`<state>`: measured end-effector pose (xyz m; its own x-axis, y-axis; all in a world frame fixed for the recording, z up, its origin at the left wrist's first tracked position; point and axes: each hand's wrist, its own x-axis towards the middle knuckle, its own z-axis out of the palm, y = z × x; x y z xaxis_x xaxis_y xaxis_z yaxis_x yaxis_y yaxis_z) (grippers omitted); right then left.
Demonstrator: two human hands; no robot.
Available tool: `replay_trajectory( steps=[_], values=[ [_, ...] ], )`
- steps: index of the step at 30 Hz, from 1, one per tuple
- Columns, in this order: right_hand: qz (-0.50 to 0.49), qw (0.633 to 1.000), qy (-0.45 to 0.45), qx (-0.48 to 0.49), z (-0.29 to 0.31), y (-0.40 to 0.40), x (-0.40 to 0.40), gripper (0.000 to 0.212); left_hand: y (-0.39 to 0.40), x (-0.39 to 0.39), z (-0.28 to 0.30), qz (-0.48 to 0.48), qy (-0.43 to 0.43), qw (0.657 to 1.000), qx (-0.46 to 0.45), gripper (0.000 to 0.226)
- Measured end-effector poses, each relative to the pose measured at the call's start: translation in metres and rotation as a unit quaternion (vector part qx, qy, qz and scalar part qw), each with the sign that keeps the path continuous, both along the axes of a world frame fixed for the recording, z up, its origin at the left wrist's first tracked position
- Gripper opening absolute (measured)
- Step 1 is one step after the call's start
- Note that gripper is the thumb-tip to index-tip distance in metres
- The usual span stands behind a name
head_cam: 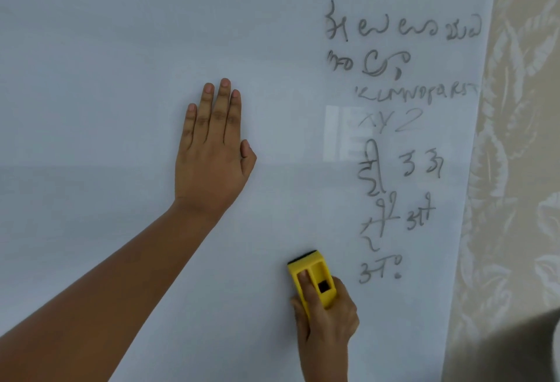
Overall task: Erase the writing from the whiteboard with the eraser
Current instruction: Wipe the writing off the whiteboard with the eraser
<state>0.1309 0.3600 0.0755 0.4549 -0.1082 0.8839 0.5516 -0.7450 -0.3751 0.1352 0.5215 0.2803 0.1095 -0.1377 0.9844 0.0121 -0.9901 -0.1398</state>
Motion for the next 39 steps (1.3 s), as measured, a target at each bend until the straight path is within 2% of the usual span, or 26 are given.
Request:
replay_trajectory(
  steps=[3,5,6,9,11,14,17,19,22,24,27,32,37,39],
  values=[
    [-0.06,0.995,-0.001,0.084,0.004,-0.017,0.012,0.031,0.0,0.0,0.0,0.002,-0.004,1.0,-0.001,0.058],
    [-0.062,0.988,0.021,0.143,0.011,-0.013,0.019,0.055,0.0,0.001,0.0,0.001,-0.004,1.0,0.001,0.058],
    [-0.053,0.988,0.022,0.14,0.011,-0.007,0.019,0.054,0.0,0.002,-0.001,0.001,-0.005,1.0,0.001,0.057],
    [-0.012,0.999,0.018,0.048,-0.003,0.003,0.008,0.037,0.001,0.002,-0.002,0.002,-0.009,1.0,0.004,0.057],
    [-0.028,0.999,0.025,0.022,-0.017,-0.009,0.006,0.032,0.001,0.002,-0.002,0.0,-0.008,1.0,0.004,0.058],
    [-0.095,0.991,0.001,0.098,-0.015,-0.034,0.017,0.029,0.001,0.002,-0.002,0.001,-0.007,1.0,0.002,0.058],
    [-0.1,0.97,0.042,0.22,-0.003,-0.032,0.032,0.06,0.001,0.003,-0.001,-0.001,-0.006,1.0,0.003,0.057],
    [-0.067,0.974,0.039,0.212,-0.001,-0.018,0.027,0.056,0.002,0.003,-0.001,-0.001,-0.006,1.0,0.003,0.058],
    [-0.061,0.989,0.029,0.134,-0.02,-0.022,0.015,0.039,0.001,0.002,-0.002,-0.004,-0.007,1.0,0.001,0.058],
    [-0.087,0.981,0.033,0.17,-0.026,-0.042,0.023,0.049,0.001,0.002,-0.002,-0.004,-0.006,1.0,0.001,0.058],
    [-0.131,0.95,0.09,0.267,-0.018,-0.067,0.046,0.053,0.001,0.003,-0.002,-0.002,-0.012,1.0,0.002,0.058],
    [-0.101,0.97,0.091,0.203,-0.023,-0.073,0.047,0.061,0.001,0.003,-0.002,-0.003,-0.013,1.0,0.002,0.058],
    [-0.13,0.926,0.148,0.321,-0.008,-0.092,0.059,0.056,0.001,0.002,-0.002,-0.001,-0.011,1.0,0.0,0.057],
    [-0.121,0.94,0.136,0.289,-0.001,-0.081,0.056,0.056,0.0,0.002,-0.003,-0.002,-0.012,1.0,0.0,0.057]
  ],
)
